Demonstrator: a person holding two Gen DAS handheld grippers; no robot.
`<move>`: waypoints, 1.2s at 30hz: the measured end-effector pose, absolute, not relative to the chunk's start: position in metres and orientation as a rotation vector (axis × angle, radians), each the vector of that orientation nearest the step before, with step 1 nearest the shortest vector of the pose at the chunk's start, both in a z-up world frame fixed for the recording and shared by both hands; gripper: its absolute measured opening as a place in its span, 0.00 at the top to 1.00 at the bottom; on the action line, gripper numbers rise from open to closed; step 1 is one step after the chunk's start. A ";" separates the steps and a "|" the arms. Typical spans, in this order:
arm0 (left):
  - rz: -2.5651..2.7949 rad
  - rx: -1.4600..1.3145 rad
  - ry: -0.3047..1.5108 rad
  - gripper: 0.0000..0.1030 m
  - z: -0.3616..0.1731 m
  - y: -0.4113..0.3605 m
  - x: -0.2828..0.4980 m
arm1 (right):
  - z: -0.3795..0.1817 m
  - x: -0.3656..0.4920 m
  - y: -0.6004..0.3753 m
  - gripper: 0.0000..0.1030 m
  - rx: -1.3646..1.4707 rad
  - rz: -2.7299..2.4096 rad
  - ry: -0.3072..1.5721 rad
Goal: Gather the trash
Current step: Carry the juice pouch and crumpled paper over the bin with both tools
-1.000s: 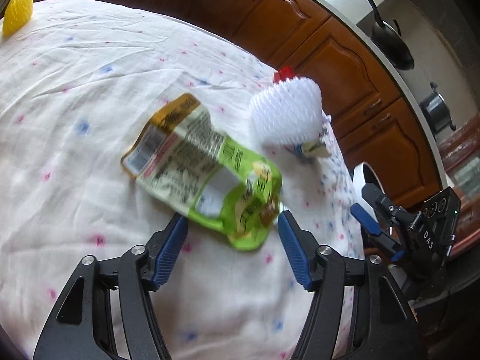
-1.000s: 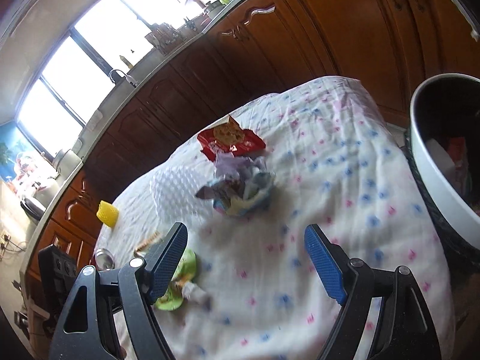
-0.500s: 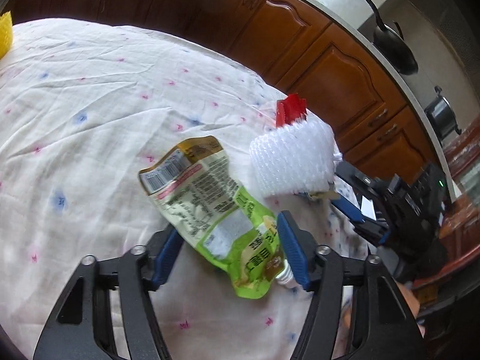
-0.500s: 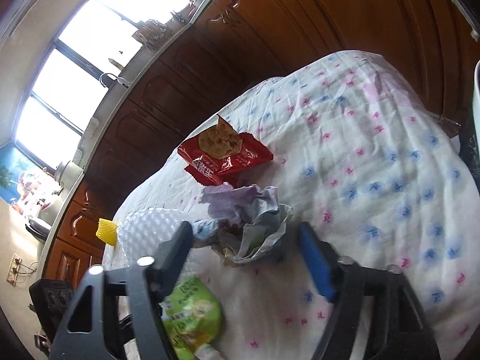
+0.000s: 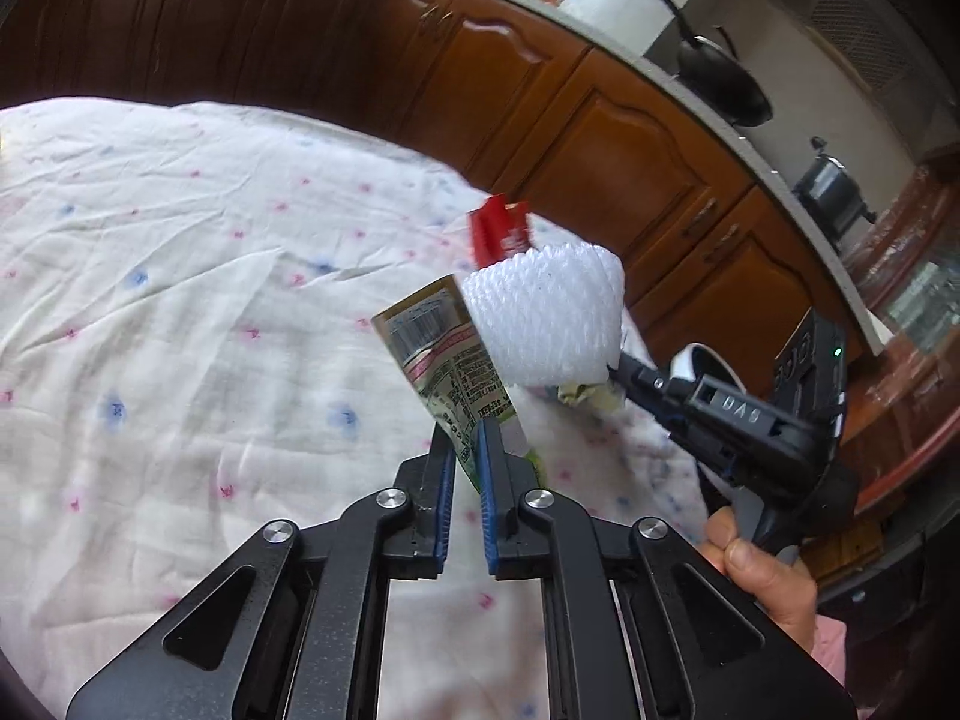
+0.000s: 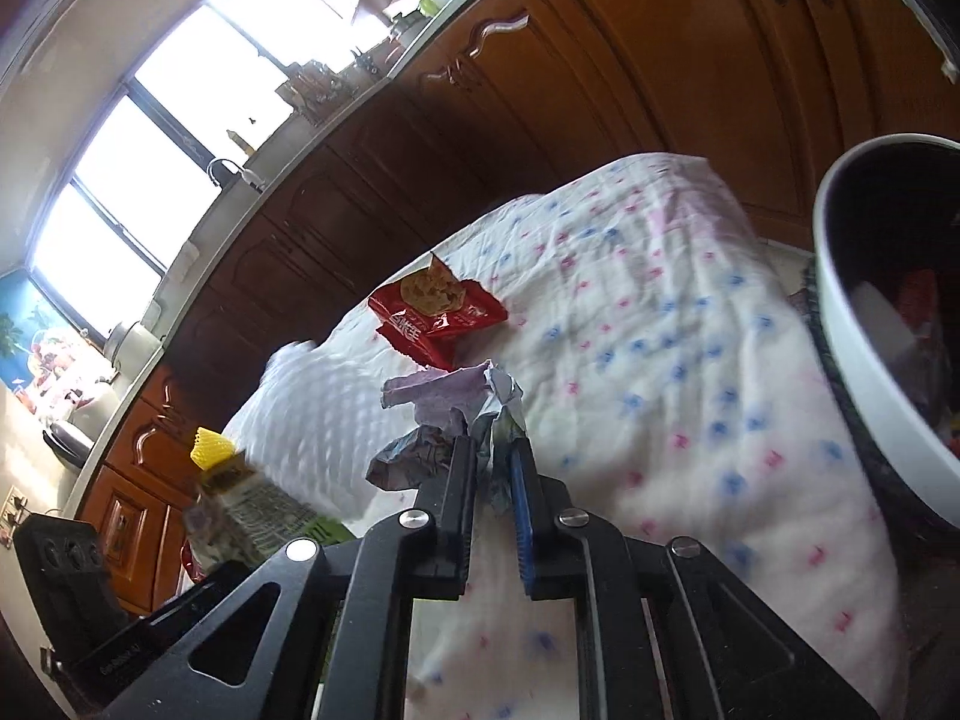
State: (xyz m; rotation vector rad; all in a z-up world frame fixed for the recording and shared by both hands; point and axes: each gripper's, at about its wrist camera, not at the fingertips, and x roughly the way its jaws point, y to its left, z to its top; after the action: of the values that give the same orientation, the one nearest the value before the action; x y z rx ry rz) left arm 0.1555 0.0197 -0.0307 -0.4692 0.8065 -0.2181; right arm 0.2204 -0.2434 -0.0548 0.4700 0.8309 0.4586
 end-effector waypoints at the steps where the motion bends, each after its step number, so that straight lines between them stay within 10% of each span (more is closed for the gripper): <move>1: -0.227 -0.465 0.800 0.96 -0.028 0.017 0.153 | -0.053 0.216 -0.247 0.89 0.467 0.451 0.824; 36: -0.514 -0.284 0.720 0.99 0.033 -0.122 0.154 | -0.017 0.137 -0.411 0.89 0.523 0.181 0.636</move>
State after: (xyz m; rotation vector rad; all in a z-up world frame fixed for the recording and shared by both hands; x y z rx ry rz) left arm 0.1544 -0.1225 0.0331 -0.2836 0.7197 -0.5139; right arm 0.1367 -0.4111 -0.0167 0.5230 0.6356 0.1808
